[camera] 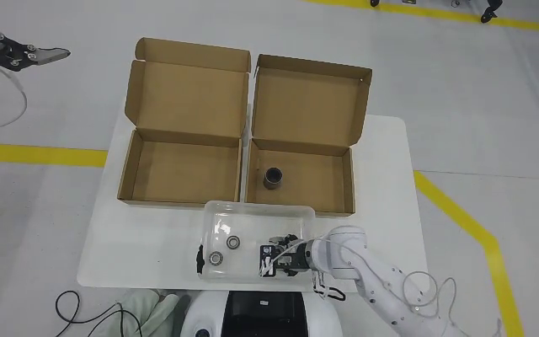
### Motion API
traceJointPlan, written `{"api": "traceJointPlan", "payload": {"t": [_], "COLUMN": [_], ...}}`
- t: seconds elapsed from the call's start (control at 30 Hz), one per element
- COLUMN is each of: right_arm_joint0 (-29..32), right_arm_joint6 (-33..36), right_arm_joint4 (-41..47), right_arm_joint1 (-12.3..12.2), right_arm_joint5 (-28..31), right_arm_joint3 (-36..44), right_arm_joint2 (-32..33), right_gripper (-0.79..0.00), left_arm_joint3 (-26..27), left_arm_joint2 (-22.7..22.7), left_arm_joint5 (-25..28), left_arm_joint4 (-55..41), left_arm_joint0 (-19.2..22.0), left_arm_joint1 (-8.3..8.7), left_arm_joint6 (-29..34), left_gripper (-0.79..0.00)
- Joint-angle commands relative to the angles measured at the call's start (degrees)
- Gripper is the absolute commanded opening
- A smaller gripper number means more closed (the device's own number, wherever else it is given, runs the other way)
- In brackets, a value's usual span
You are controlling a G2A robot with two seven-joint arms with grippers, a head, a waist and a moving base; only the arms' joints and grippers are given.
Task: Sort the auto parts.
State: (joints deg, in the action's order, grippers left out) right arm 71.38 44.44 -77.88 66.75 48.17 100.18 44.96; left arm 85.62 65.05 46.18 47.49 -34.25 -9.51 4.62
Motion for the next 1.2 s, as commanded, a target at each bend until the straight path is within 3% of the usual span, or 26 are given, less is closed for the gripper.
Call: {"api": "traceJointPlan", "payload": {"t": [0.0, 0.13, 0.77, 1.17], "right_arm_joint0": [-0.3, -0.6, 0.9, -8.7], "right_arm_joint6": [-0.3, -0.5, -13.5, -18.4], "right_arm_joint4": [0.1, 0.1, 3.3, 9.0], "right_arm_joint1": [0.0, -0.1, -1.9, -1.1], "right_arm_joint5": [0.0, -0.1, 0.3, 0.8], "right_arm_joint3": [-0.3, -0.8, 8.0, 9.4], "right_arm_joint2": [-0.2, -0.2, 6.0, 8.1], "right_gripper": [-0.542, -0.782, -0.785, -0.785], "left_arm_joint3": [0.0, 0.0, 0.0, 0.0], "left_arm_joint2": [0.0, 0.0, 0.0, 0.0], "left_arm_joint5": [0.0, 0.0, 0.0, 0.0], "left_arm_joint4": [0.0, 0.0, 0.0, 0.0], "left_arm_joint0": [0.0, 0.0, 0.0, 0.0], "left_arm_joint1": [0.00, 0.00, 0.00, 0.00], "left_arm_joint6": [0.0, 0.0, 0.0, 0.0], "left_gripper": [0.000, 0.000, 0.000, 0.000]}}
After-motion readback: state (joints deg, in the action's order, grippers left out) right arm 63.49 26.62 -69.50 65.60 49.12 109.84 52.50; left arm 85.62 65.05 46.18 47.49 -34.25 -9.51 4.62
